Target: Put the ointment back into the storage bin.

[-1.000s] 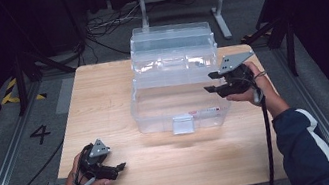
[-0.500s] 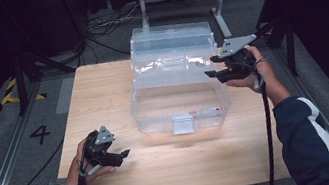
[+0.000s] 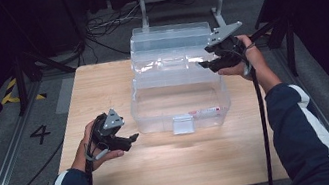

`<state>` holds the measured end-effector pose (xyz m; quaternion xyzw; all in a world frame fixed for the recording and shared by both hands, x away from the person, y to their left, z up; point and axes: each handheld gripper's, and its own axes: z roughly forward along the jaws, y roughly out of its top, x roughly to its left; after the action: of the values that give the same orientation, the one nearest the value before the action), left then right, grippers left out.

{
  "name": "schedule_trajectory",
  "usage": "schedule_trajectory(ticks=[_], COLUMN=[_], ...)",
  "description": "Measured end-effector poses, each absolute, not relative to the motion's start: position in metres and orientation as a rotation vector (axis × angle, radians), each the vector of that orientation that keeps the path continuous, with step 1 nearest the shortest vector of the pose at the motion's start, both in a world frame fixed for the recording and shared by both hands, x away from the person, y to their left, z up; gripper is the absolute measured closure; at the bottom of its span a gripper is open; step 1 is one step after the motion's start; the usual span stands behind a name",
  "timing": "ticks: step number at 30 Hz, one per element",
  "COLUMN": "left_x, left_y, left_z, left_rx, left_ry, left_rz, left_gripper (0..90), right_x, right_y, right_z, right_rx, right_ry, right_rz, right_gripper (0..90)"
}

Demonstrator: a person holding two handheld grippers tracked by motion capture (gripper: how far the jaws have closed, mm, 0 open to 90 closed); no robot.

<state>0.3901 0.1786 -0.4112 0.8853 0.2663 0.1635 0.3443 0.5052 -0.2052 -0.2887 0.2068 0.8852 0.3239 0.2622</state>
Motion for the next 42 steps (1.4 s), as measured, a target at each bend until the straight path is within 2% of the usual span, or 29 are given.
schedule_trajectory(ticks=[12,23,34,36,40,42], left_x=[0.409,0.426,0.439,0.44,0.442,0.443], left_y=[0.153,0.125,0.109,0.108,0.104,0.104], left_z=[-0.389,-0.392,-0.401,-0.403,-0.407,-0.408], left_rx=[2.329,2.384,2.446,2.457,2.486,2.481], left_ry=[0.598,0.554,0.503,0.491,0.477,0.48], left_rz=[0.415,0.384,0.285,0.267,0.254,0.249], left_gripper=[21.5,23.0,41.0,47.3,51.3,50.6], right_x=[0.523,0.542,0.551,0.552,0.552,0.552], right_y=[-0.198,-0.19,-0.18,-0.175,-0.172,-0.171], right_z=[-0.288,-0.294,-0.299,-0.301,-0.303,-0.302], right_rx=[0.592,0.635,0.607,0.592,0.592,0.571], right_ry=[2.415,2.463,2.521,2.539,2.54,2.538], right_rz=[0.839,0.807,0.749,0.701,0.698,0.676], right_gripper=[45.5,49.1,58.5,60.7,61.3,57.7])
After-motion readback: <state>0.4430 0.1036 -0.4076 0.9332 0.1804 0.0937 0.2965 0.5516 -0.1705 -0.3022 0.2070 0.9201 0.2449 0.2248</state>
